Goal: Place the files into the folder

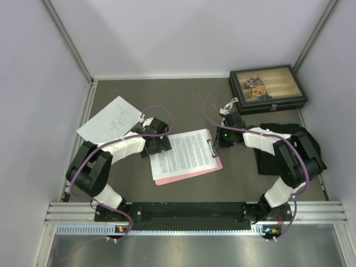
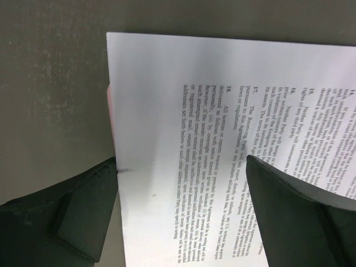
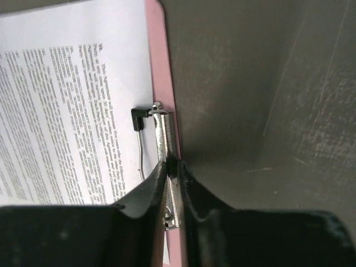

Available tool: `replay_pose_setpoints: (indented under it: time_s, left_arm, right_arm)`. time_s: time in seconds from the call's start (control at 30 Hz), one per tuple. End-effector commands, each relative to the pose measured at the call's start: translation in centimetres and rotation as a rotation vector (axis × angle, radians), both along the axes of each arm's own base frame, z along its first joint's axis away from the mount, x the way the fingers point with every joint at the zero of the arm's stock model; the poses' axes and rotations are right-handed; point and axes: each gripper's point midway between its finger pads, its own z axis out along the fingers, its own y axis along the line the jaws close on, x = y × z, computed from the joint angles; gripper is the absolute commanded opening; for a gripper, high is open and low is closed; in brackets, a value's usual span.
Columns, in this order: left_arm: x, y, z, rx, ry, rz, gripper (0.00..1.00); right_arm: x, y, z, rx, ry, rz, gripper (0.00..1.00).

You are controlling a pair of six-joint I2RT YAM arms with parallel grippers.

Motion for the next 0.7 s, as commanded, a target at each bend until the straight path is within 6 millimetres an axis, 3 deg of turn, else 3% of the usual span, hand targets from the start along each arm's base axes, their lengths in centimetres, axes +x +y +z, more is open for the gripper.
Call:
replay_pose_setpoints:
  time_s: [0.0,0.07,0.27,0.4,0.67]
  left_arm:
    - [-1.2,0.9,0.7,0.070,0.029,-0.070,0.98]
    - [-1.8,1.4,0.9,0.082,0.036,-0.085,0.98]
    - [-2.7,1.3,1.6,0.042,0.019,-0.095,0.98]
    - [-2.6,1.9,1.2,0.069,0.023,-0.087,0.98]
    - [-2.9,1.5,-0.5,0.051,0.073,-0.091,0.98]
  right_arm:
    - [-1.4,-0.2,0.6,-0.121,-0.001,0.097,0.19]
    - [-1.3,0.0,1.0,-0.135,-0.017,0.117,0.35]
    - [-1.5,1.1,1.4,-0.162,-0.025,0.170,0.56]
    - [-1.2,1.6,0.8,-0.209,-0.022,0.182,0.61]
    - [-1.0,1.0,0.3,-0.338,-0.031,0.141,0.61]
